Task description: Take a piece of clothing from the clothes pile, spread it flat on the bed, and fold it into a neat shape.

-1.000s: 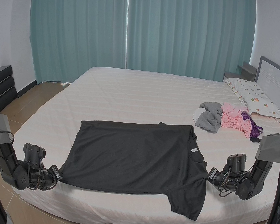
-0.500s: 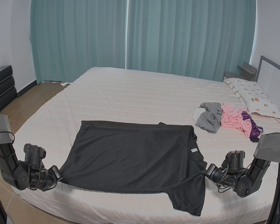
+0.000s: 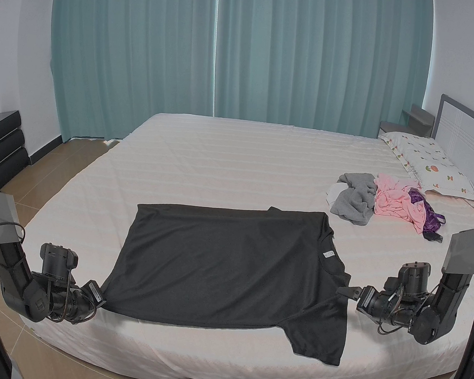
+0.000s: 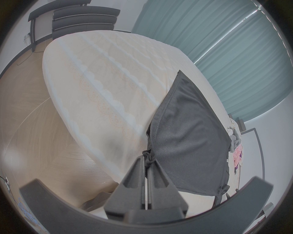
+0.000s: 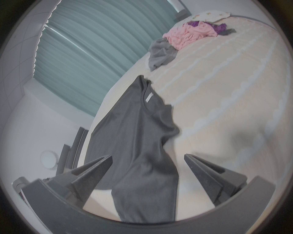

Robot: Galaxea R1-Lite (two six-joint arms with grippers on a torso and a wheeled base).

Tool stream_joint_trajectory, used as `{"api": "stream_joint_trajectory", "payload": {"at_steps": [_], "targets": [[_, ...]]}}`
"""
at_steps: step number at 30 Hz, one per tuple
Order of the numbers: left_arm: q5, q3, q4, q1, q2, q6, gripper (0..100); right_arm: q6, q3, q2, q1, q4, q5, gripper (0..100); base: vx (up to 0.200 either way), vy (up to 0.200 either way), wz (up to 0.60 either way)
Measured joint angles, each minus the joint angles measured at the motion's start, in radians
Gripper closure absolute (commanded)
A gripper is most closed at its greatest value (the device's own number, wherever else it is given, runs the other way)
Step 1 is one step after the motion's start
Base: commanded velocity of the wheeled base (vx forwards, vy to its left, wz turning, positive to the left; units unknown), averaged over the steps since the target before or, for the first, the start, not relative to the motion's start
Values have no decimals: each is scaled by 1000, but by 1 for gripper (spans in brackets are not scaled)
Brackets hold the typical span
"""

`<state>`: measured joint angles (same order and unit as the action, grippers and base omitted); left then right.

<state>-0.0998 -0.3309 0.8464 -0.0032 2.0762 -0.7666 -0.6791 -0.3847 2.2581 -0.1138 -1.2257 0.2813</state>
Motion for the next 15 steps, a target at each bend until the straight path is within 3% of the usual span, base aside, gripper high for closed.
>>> {"api": "stream_joint_trajectory", "payload": {"at_steps": [7, 15], "targets": [[0, 2, -1, 0, -3, 0, 100, 133, 158, -49, 69, -26, 188, 0, 0, 0, 0], [0, 3, -1, 0, -5, 0, 100, 191, 213, -11, 70, -83, 207, 0, 0, 0, 0]]}}
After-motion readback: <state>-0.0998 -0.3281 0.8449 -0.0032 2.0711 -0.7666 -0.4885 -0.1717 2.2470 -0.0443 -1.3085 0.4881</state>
